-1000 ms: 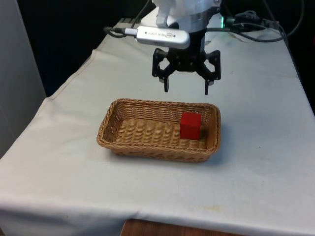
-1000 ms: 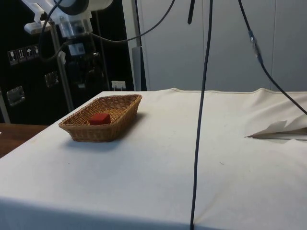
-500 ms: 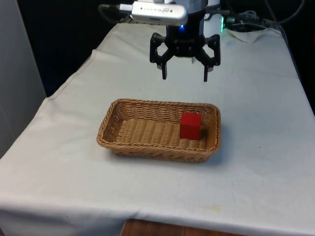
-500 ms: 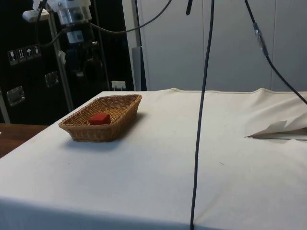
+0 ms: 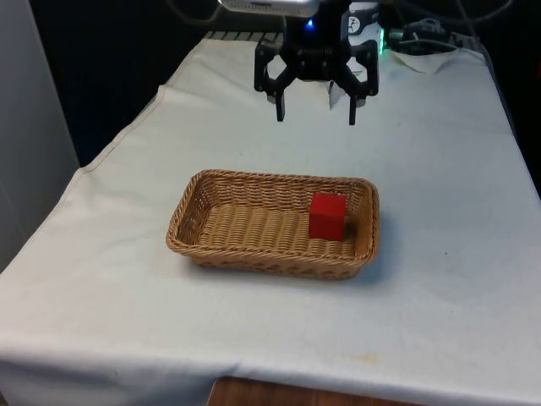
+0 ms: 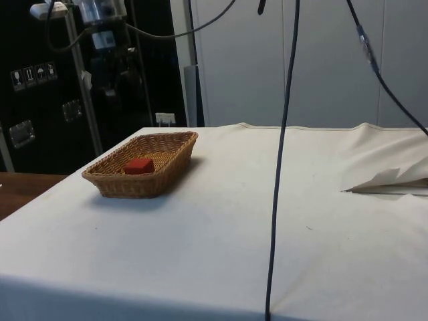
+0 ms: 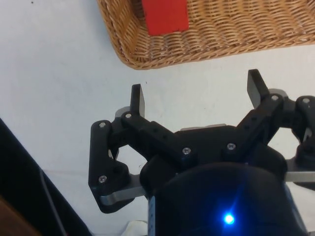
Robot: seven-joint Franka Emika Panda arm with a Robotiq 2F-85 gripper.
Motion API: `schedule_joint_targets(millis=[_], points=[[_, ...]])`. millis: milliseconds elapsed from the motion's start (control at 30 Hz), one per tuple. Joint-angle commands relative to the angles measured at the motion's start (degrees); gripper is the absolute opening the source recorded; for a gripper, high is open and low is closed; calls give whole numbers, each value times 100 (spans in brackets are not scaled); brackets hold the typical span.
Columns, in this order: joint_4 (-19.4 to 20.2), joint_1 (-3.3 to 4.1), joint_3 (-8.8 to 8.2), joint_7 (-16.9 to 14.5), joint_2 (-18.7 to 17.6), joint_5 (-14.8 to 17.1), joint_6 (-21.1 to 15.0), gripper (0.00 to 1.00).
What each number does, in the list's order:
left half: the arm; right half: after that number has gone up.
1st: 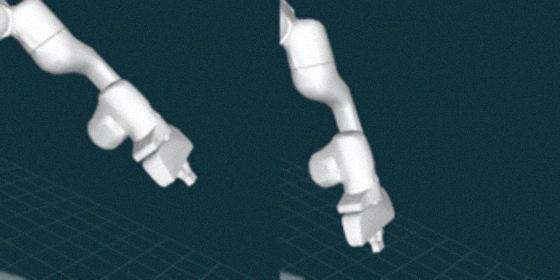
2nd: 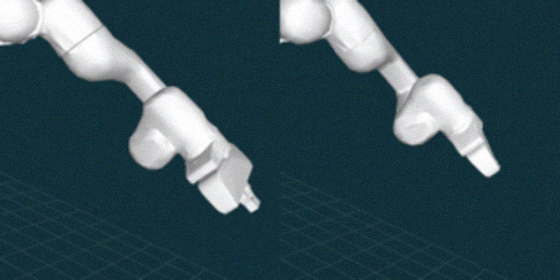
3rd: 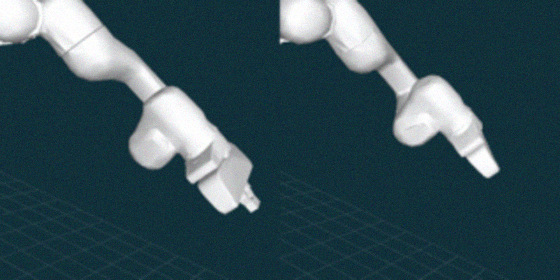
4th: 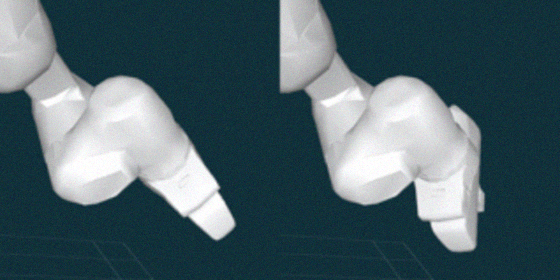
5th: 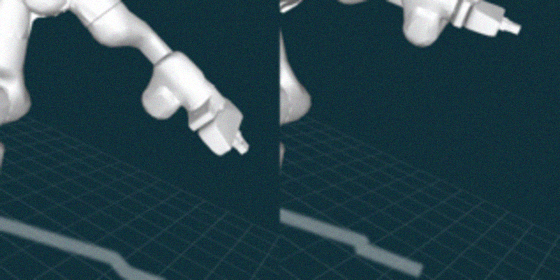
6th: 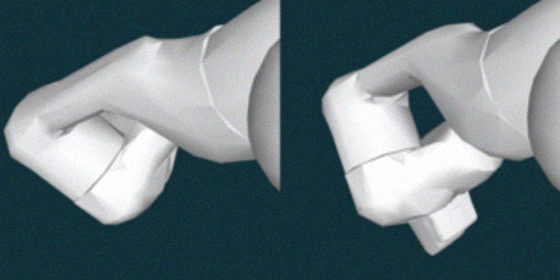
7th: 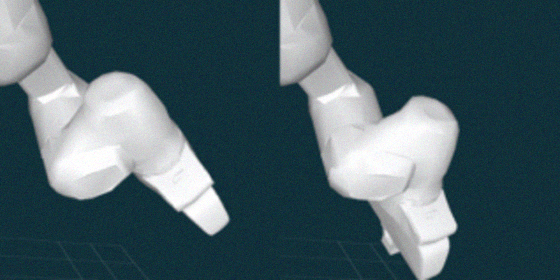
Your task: Pick up the cube and place it into the basket.
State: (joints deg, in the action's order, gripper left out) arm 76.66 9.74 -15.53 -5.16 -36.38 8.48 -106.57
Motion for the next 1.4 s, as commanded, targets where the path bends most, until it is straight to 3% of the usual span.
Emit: schedule_joint_targets(millis=[0, 100, 367, 400, 433, 633, 667, 700, 900, 933, 967, 1033, 1200, 1233, 1267, 1367], points=[[92, 23, -17, -6, 86, -29, -40, 100], [46, 6, -6, 0, 57, 0, 0, 100], [476, 57, -17, -29, 430, -34, -172, 100], [361, 29, -6, -17, 350, -6, -46, 100], [516, 63, -17, -29, 464, -40, -183, 100], [791, 92, -17, -23, 699, -46, -298, 100], [682, 63, 0, -23, 613, -11, -172, 100], [831, 97, -17, -23, 733, -52, -315, 100], [1152, 143, -17, -6, 985, -74, -476, 100], [991, 103, 0, -23, 865, -34, -332, 100], [1197, 149, -17, 0, 1026, -80, -498, 100], [1329, 172, -11, 6, 1129, -92, -567, 100], [1570, 206, -6, 23, 1312, -126, -693, 100], [1438, 166, 11, -11, 1209, -86, -561, 100], [1616, 212, -6, 29, 1346, -132, -722, 100], [1805, 235, 6, 40, 1495, -160, -814, 100]])
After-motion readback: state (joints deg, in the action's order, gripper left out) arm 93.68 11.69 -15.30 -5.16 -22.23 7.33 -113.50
